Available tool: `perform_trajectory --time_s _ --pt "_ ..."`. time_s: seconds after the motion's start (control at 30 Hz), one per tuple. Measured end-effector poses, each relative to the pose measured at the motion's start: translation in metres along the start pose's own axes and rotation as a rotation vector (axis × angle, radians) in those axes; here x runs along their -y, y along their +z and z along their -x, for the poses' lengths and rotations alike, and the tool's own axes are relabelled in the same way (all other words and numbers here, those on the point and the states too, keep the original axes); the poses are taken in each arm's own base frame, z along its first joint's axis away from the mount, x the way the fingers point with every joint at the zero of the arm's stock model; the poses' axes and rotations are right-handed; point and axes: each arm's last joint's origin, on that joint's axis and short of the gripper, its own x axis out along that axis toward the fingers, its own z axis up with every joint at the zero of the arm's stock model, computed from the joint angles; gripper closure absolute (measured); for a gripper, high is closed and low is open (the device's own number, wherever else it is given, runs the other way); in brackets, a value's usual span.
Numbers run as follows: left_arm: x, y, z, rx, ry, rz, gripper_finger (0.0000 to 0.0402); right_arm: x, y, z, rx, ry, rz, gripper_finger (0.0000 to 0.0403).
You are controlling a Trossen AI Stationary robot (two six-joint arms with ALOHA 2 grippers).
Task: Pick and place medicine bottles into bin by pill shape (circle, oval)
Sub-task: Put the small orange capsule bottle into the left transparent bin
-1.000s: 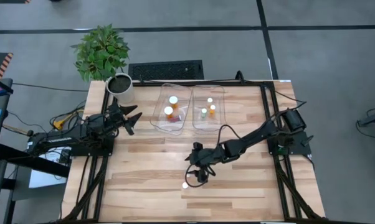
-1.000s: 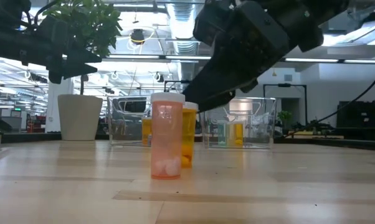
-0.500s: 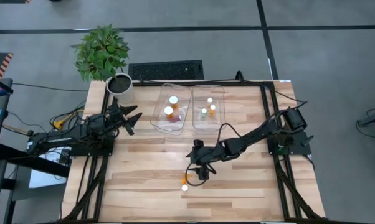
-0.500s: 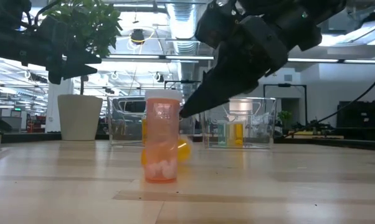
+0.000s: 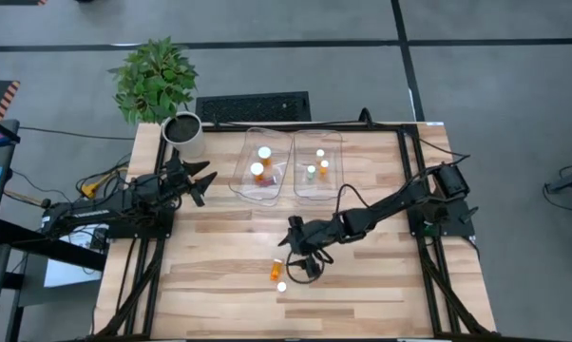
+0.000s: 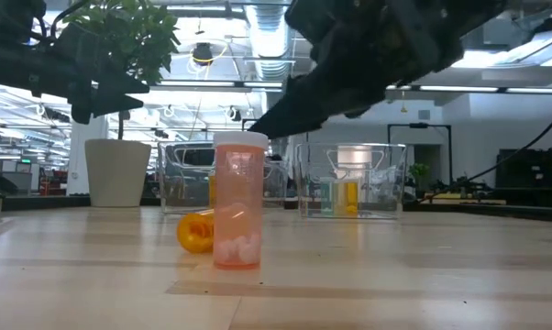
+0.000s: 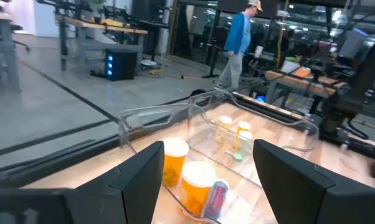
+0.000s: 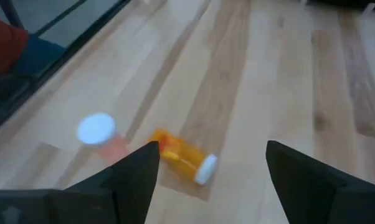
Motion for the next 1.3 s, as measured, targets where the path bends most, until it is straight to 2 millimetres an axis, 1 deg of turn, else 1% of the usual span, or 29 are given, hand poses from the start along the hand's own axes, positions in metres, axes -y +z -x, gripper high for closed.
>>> perform_trajectory --time_s 0.17,0.23,0.3,0.43,0.57,0.63,0.7,0.77,0.83,0.9,0.97,1.03,1.17,1.3 --pt "0.002 -0.001 0.0 -0.018 -0.08 0.004 0.0161 0.012 0.005 -0.004 0.039 0.079 0.061 0.0101" --pt "0.002 -0.001 0.0 -0.02 -0.081 -0.003 0.0161 0.014 0.002 -0.004 0.012 0.135 0.091 0.0102" --pt "0.002 -0.001 0.0 -0.021 -0.081 -0.002 0.0161 0.018 0.004 -0.003 0.025 0.185 0.127 0.0102" --pt "0.002 -0.001 0.0 -0.022 -0.08 -0.001 0.0161 0.027 0.0 -0.002 0.004 0.208 0.197 0.0102" --pt "0.002 -0.001 0.0 -0.019 -0.073 0.001 0.0161 0.035 -0.001 -0.001 0.025 0.247 0.243 0.0102" --pt "0.002 -0.001 0.0 -0.018 -0.071 0.002 0.0161 0.038 -0.008 -0.007 0.026 0.281 0.249 0.0102" --pt "0.002 -0.001 0.0 -0.017 -0.071 0.005 0.0161 0.037 -0.013 -0.009 0.013 0.33 0.26 0.0102" --pt "0.002 -0.001 0.0 -0.018 -0.071 0.012 0.0161 0.038 -0.014 -0.018 0.049 0.349 0.296 0.0102" --pt "0.002 0.0 0.0 -0.016 -0.072 0.027 0.0161 0.039 -0.022 -0.019 0.03 0.385 0.301 0.0102" --pt "0.002 -0.001 0.0 -0.019 -0.069 0.031 0.0161 0.045 -0.023 -0.027 0.073 0.4 0.332 0.0102" --pt "0.002 0.0 0.0 -0.015 -0.062 0.041 0.0161 0.051 -0.026 -0.028 0.071 0.426 0.333 0.0102" --pt "0.001 0.0 0.0 -0.012 -0.048 0.045 0.0161 0.059 -0.027 -0.035 0.091 0.441 0.342 0.0102" --pt "0.001 0.0 0.0 -0.007 -0.022 0.047 0.0161 0.071 -0.036 -0.045 0.09 0.493 0.317 0.0102" --pt "0.001 0.0 0.0 -0.008 -0.02 0.047 0.0161 0.079 -0.039 -0.054 0.101 0.515 0.306 0.0102"
